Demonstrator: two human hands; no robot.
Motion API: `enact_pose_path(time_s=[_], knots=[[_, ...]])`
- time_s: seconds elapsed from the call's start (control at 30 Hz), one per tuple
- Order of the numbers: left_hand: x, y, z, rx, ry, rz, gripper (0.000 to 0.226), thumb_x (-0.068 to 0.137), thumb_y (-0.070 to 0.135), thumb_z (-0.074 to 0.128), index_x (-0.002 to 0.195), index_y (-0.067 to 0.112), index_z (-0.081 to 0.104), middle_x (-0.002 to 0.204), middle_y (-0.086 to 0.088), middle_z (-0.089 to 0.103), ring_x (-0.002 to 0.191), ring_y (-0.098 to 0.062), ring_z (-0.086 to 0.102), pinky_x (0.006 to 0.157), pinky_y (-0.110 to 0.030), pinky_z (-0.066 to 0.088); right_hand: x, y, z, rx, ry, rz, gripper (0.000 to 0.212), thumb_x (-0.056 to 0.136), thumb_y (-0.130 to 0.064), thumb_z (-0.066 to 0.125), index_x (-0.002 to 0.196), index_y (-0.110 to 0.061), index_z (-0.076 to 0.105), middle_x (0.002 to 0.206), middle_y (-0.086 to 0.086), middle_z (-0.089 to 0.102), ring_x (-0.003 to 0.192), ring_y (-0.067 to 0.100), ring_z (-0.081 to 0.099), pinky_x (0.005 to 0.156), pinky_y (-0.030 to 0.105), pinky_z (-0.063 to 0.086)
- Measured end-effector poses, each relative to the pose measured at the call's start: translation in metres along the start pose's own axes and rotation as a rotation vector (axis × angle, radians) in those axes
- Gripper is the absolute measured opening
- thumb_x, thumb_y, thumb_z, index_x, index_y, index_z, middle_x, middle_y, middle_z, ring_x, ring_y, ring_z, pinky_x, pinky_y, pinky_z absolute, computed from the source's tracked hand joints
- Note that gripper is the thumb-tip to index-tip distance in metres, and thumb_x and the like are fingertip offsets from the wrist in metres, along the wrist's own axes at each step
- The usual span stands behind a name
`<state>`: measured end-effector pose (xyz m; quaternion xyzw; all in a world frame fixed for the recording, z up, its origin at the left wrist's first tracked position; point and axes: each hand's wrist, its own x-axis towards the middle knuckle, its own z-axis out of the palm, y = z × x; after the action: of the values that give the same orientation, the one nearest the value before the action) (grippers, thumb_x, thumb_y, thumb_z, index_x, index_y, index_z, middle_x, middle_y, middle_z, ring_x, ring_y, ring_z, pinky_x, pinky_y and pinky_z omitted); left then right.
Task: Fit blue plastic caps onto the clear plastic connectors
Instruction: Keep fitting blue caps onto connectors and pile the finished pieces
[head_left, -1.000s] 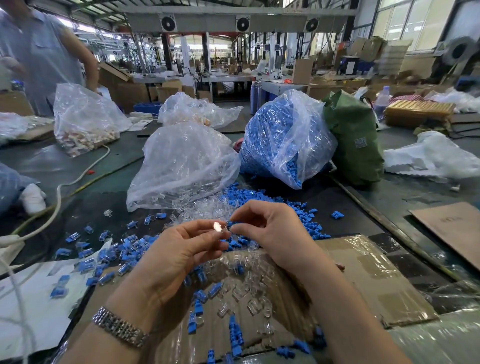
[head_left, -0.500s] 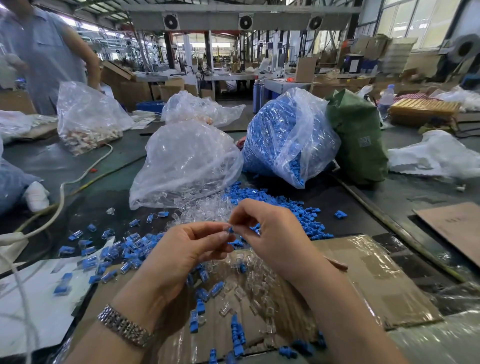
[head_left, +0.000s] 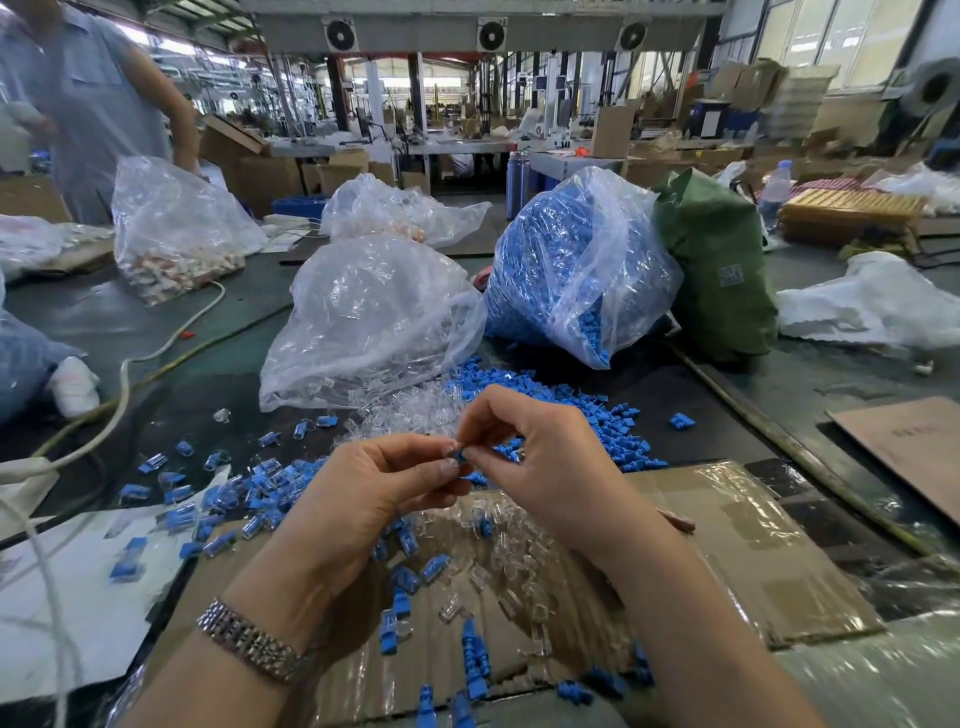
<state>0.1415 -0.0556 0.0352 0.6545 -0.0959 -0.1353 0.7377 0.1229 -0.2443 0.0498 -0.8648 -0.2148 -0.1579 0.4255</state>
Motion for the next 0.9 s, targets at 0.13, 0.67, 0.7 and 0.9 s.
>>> enact_pose_path(time_s=[0.13,0.67,0.7,0.9], knots=[[0.0,0.001,-0.002,-0.016,-0.029,0.007,0.022,0.074,0.011,0.074,0.095,0.009,0.081,0.099,-0.021,0.076,0.089,-0.027,0.076,0.075,-0.025,0.06,0.0,-0.002,-0.002,0.073,-0.002,0.021,0.017,0.09,-0.008,0.073,0.094,-0.022,0.066,0.086,-0.01,0.07,0.087,0.007,0.068,0.082,0.023,0.055],[0.004,-0.002,-0.009,-0.097,-0.023,0.046,0.025,0.074,0.013,0.076,0.099,0.01,0.079,0.107,-0.019,0.075,0.093,-0.029,0.075,0.077,-0.028,0.06,-0.011,0.009,-0.015,-0.759,-0.342,0.693,0.045,0.084,-0.05,0.068,0.071,-0.017,0.039,0.091,0.006,0.047,0.09,0.029,0.047,0.074,0.036,0.04],[0.004,-0.002,-0.008,-0.11,-0.013,0.045,0.024,0.074,0.012,0.075,0.098,0.009,0.079,0.107,-0.02,0.075,0.092,-0.029,0.075,0.076,-0.028,0.06,-0.011,0.009,-0.013,-0.748,-0.348,0.691,0.042,0.085,-0.047,0.066,0.074,-0.015,0.042,0.093,0.008,0.047,0.091,0.029,0.048,0.074,0.034,0.04],[0.004,-0.002,-0.007,-0.175,0.051,0.047,0.03,0.075,0.008,0.073,0.104,0.001,0.074,0.108,-0.023,0.074,0.092,-0.03,0.074,0.077,-0.031,0.063,-0.01,0.011,-0.02,-0.629,-0.308,0.673,0.027,0.097,-0.022,0.054,0.073,-0.019,0.043,0.076,0.0,0.05,0.067,0.019,0.049,0.057,0.033,0.036]])
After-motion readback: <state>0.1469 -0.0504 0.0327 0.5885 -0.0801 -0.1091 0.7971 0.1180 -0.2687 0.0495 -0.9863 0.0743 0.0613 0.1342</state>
